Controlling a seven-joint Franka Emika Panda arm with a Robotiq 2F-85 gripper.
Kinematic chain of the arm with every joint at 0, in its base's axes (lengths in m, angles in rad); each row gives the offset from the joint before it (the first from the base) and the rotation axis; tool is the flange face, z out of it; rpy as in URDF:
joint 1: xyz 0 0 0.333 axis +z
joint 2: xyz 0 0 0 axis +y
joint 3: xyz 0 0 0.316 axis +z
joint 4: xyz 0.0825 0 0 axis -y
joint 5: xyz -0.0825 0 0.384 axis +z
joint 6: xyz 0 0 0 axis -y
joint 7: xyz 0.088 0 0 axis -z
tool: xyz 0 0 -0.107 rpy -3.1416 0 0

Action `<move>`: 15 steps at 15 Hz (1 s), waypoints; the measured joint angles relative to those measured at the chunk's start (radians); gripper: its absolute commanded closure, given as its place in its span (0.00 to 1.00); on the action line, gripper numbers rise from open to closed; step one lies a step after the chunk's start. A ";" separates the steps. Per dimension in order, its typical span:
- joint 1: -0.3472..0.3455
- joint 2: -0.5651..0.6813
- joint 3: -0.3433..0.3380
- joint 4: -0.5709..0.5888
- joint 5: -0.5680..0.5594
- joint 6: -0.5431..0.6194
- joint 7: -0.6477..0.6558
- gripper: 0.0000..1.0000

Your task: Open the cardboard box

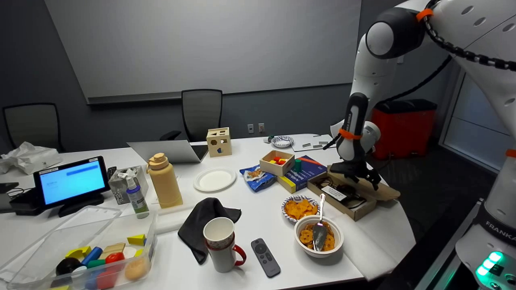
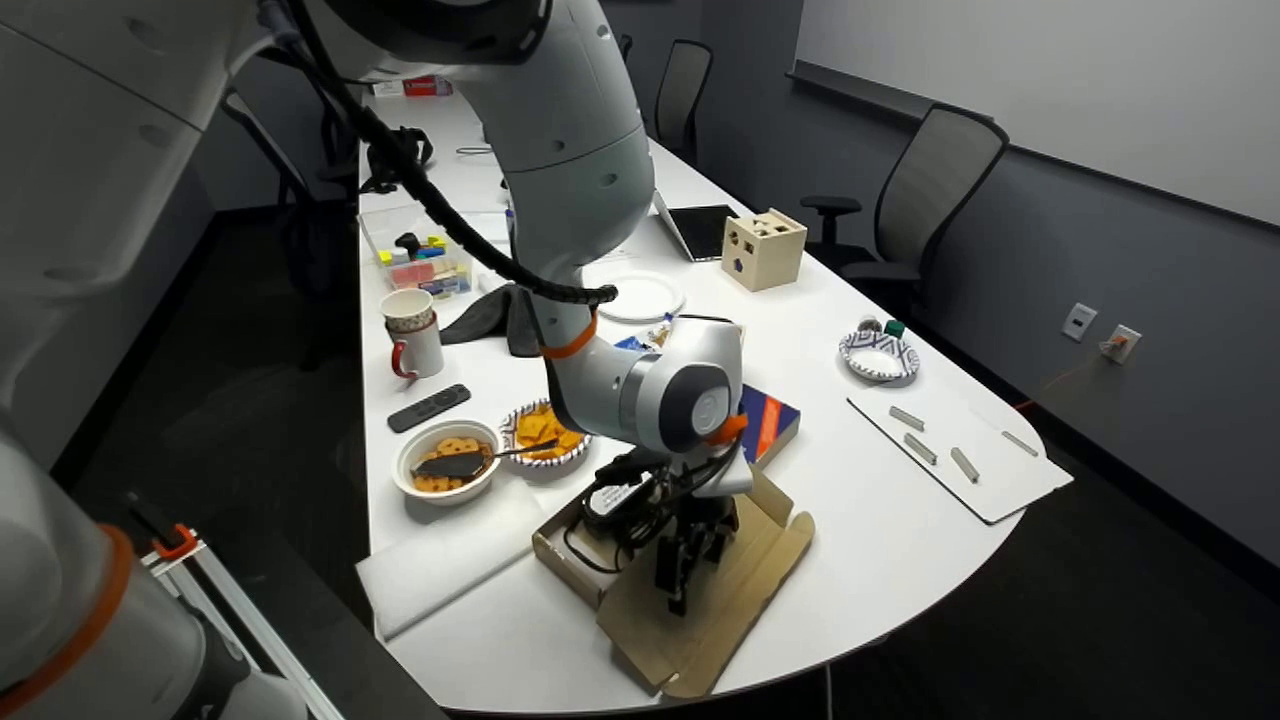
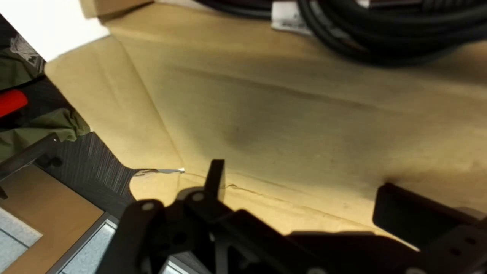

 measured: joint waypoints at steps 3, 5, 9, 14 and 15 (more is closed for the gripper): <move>-0.002 -0.045 0.009 0.018 0.052 -0.105 -0.095 0.00; 0.011 -0.101 0.009 0.022 0.055 -0.173 -0.132 0.00; 0.060 -0.241 0.014 0.019 0.050 -0.236 -0.164 0.00; 0.086 -0.373 0.053 0.014 0.042 -0.246 -0.176 0.00; 0.086 -0.387 0.062 0.013 0.042 -0.246 -0.179 0.00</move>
